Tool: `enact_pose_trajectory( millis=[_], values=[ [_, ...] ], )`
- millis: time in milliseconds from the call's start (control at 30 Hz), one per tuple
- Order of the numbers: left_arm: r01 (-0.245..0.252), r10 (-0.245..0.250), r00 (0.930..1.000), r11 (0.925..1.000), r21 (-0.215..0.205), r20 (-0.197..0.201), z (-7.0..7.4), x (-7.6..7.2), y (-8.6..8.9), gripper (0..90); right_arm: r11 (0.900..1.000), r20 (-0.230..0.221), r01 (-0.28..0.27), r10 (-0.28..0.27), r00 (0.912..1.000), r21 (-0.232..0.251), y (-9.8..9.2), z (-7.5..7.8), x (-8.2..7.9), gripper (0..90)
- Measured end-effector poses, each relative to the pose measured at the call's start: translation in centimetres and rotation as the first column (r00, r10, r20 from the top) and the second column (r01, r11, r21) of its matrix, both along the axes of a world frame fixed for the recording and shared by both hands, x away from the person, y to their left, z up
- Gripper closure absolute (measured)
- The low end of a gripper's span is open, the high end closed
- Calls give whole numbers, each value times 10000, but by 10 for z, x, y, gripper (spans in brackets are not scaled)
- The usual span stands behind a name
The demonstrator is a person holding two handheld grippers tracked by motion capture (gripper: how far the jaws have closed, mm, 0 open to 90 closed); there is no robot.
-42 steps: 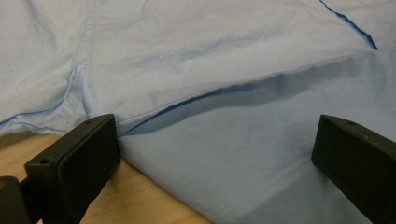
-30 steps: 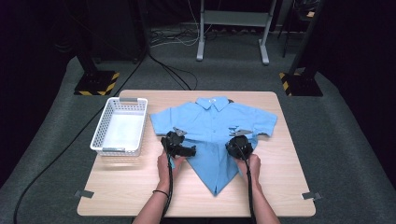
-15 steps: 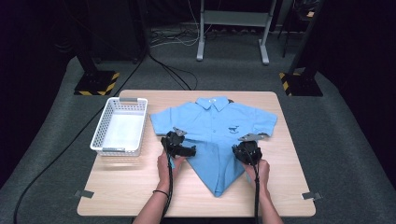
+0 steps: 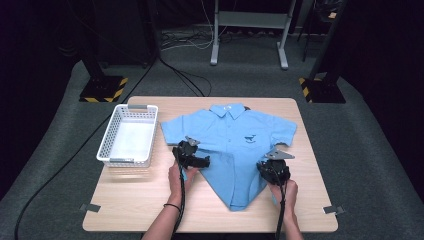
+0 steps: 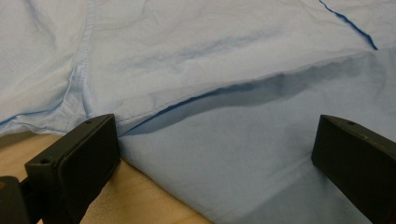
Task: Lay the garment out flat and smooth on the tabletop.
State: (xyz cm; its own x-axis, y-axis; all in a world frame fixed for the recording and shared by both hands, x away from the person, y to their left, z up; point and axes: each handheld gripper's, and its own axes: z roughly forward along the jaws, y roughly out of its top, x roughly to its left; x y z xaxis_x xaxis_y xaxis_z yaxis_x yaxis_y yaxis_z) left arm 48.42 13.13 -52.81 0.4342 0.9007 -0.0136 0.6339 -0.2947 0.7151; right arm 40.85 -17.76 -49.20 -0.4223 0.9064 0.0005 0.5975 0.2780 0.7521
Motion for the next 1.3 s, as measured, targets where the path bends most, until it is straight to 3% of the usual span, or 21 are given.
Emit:
enact_pose_trajectory(
  millis=[567, 967, 1133, 1300],
  values=[
    [6, -6, 10000, 10000, -4, 7, 0, 0, 0, 9, 9974, -90, 648, -651, 9978, -323, -29, -13, -26, 758],
    [6, -6, 10000, 10000, 1, 9, 0, 0, 0, 9, 9922, -205, 1245, -1244, 9920, 17, -55, -23, -43, 744],
    [3, -3, 10000, 10000, -1, 8, 0, 0, 0, 10, 9908, -282, 1350, -1350, 9904, -38, -61, -24, -53, 684],
    [2, -2, 10000, 10000, -2, 10, 0, 0, 0, 10, 9864, -79, 1642, -1641, 9864, 34, -68, -13, -65, 564]
  ],
)
